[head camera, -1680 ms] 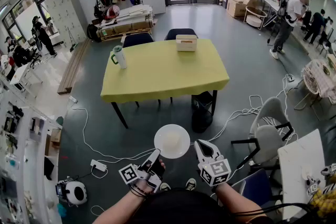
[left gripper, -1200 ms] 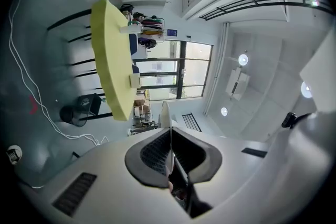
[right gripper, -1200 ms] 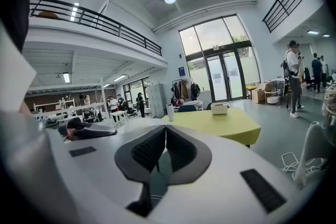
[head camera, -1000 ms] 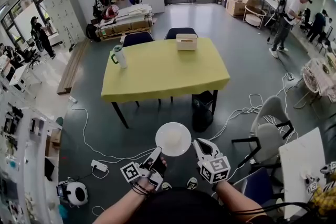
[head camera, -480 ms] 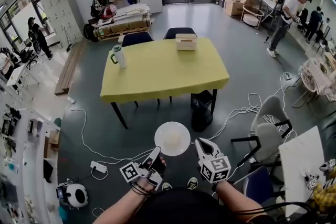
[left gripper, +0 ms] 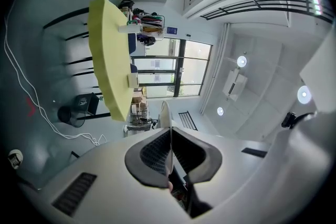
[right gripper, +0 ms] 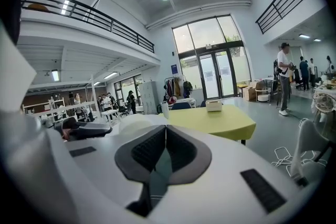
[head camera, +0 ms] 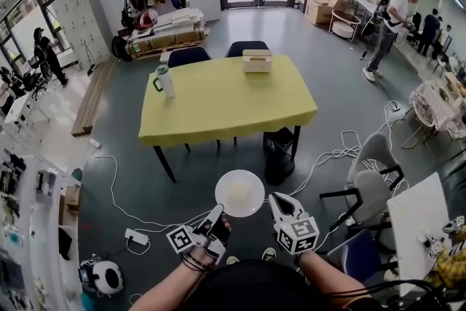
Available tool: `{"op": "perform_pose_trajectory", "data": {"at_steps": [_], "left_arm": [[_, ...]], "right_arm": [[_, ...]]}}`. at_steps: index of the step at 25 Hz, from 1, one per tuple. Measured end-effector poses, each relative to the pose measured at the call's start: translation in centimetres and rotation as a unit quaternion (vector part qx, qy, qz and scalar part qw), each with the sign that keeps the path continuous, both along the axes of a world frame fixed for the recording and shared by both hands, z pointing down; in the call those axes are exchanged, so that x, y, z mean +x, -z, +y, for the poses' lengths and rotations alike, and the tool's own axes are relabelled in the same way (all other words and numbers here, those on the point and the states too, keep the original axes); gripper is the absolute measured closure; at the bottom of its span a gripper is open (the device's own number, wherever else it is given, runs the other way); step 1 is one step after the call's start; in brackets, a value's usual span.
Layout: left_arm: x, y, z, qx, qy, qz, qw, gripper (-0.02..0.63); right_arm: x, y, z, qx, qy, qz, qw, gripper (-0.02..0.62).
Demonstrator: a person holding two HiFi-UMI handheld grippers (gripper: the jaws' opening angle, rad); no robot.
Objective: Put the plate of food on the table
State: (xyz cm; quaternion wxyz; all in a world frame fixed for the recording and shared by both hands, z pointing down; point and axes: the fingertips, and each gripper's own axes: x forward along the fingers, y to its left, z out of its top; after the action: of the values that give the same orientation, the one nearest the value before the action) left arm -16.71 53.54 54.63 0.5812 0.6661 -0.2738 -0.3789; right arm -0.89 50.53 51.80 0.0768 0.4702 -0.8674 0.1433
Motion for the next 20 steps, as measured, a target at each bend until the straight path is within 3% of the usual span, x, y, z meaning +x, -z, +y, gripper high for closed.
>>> {"op": "perform_pose_trajectory", "data": {"at_steps": [9,20], "left_arm": [[-2.4,-0.2,-1.4,0.006,-0.008,0.004,0.9999,0.589],[-1.7,-1.4,-6.9,0.002,-0.001,0.010,0.9999,0.589]], "right_arm": [[-2.3,-0.1,-0.2,0.004,-0.011,0.008,1.000,0.583],[-0.9,-1.5,-5.6,0.002,-0.018,0.005,1.000,0.583]]}}
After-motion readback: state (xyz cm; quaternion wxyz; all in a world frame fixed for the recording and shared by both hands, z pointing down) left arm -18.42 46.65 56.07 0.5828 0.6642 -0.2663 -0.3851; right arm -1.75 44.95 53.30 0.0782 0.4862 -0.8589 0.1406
